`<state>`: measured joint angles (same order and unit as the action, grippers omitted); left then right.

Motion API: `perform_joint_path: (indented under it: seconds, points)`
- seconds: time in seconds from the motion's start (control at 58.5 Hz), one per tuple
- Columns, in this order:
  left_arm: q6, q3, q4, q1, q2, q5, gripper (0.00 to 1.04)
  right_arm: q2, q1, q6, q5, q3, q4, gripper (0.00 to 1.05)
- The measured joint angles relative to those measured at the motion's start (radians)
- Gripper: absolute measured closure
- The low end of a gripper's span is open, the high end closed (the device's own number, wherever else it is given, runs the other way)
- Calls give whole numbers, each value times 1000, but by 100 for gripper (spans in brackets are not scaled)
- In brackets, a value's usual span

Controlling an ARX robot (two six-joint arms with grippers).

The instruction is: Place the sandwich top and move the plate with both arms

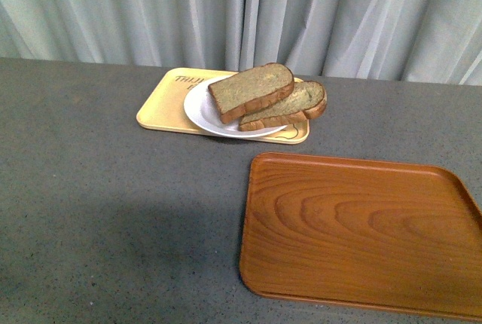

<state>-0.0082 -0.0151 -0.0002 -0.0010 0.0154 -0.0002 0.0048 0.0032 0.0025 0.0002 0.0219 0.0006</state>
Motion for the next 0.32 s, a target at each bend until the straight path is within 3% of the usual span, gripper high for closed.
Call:
perform_joint_path:
  seconds: [0.325]
  points:
    - [0,0,0,0,0,0,9,0,0,0,0,0,0,9]
